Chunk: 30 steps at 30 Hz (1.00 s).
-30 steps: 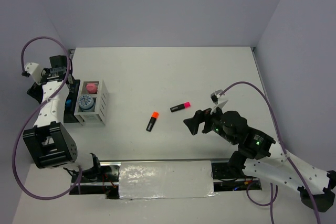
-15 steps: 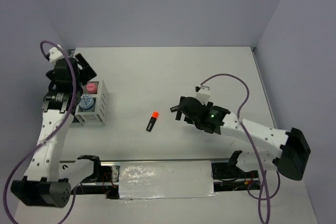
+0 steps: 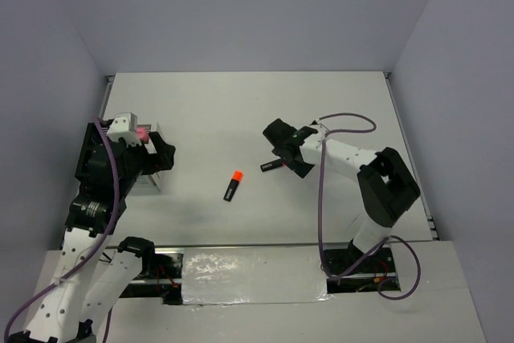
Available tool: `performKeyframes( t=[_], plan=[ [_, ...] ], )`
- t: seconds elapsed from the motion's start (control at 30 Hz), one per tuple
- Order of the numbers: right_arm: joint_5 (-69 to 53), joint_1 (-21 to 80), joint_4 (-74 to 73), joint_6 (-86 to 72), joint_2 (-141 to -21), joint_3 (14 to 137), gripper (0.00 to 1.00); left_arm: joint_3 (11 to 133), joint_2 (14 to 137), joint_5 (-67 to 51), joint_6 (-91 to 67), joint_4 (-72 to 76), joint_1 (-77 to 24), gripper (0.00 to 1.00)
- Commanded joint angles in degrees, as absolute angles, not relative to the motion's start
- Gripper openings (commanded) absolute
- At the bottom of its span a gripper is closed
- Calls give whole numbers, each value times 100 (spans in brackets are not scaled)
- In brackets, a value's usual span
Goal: Sort the stationery into containers
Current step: Pick up the pen from the center of the board.
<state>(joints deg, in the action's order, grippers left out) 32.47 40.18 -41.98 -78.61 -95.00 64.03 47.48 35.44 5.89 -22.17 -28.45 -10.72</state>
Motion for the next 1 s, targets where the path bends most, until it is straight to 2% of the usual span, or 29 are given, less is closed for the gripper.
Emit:
performKeyframes(
  t=[0.0,0.13,0.67,0.73,0.8,0.83,0.87,0.97],
  plan=[
    [3077,3841,-4350,-8130,-10044,7098,84,4808,3577,44,-2013,-2408,-1107,99],
    [2997,3946,-4676,-8209,-10590,7628,84,4834,3621,44,-1978,-2426,-1107,99],
    [2619,4280,-4948,-8868,-11636,7990,79,4860,3648,-176,-1855,-2443,-1107,99],
    [2602,4280,-4843,-8807,-11698,7928,73,4843,3621,-228,-1846,-2435,-1116,99],
    [2523,4289,-4695,-8710,-11716,7849,52,4843,3595,-194,-1846,-2452,-1107,99],
    [2496,4324,-4606,-8658,-11638,7675,35,4851,3586,-132,-1846,-2452,-1107,99],
    [2409,4333,-4571,-8744,-11593,7560,0,4852,3586,-123,-1846,-2461,-1107,99],
    [2259,4333,-4097,-8641,-11277,6945,0,4860,3586,-27,-1854,-2522,-1107,99]
  ],
)
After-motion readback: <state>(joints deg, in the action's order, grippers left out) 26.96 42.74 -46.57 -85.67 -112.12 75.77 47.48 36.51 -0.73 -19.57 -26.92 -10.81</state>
